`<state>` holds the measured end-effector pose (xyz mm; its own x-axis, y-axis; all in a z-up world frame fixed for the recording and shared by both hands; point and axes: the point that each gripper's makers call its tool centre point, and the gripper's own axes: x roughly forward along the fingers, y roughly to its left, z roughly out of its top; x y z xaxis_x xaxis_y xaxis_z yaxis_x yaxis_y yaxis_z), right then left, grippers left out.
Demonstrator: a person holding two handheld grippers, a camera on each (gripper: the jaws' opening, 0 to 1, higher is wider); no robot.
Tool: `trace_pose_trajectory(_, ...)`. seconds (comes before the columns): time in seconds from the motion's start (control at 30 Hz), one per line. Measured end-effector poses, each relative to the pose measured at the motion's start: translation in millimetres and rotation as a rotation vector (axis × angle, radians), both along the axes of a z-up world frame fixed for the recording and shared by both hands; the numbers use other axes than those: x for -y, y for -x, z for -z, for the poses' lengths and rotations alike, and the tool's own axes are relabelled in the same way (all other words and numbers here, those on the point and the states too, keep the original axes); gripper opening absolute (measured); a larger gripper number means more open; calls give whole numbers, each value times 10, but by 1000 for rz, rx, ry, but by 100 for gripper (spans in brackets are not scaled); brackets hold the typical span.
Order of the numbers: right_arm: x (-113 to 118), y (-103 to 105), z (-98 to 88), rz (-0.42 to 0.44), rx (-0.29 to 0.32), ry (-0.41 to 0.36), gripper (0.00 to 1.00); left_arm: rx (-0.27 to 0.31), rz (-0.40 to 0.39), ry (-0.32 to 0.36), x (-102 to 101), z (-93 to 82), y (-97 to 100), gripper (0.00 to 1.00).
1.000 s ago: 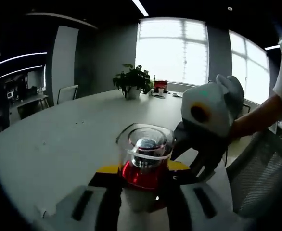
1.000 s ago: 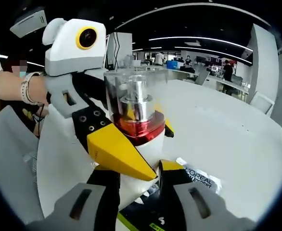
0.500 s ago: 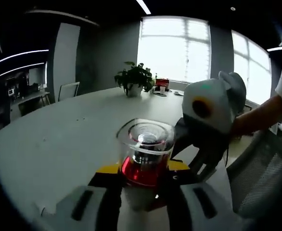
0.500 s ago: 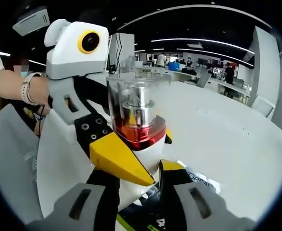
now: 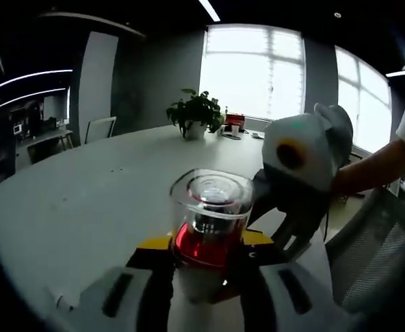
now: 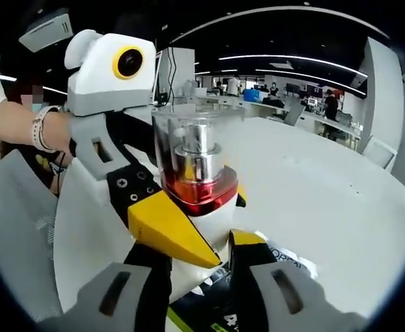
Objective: Arrange the skincare products in the storage area until every visible bottle or jar stands upright without overlapping.
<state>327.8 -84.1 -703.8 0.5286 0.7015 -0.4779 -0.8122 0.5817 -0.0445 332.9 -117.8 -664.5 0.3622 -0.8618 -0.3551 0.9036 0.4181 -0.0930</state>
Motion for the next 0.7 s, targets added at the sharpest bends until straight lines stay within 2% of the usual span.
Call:
trace_pose_trajectory(0.33, -17, 38, 11, 2, -12, 9, 43, -12, -32, 12, -68, -22, -11, 37)
trace_pose_trajectory(0.7, -28, 50, -57, 20, -9, -9, 54, -24, -58, 12, -158, -64, 3, 42)
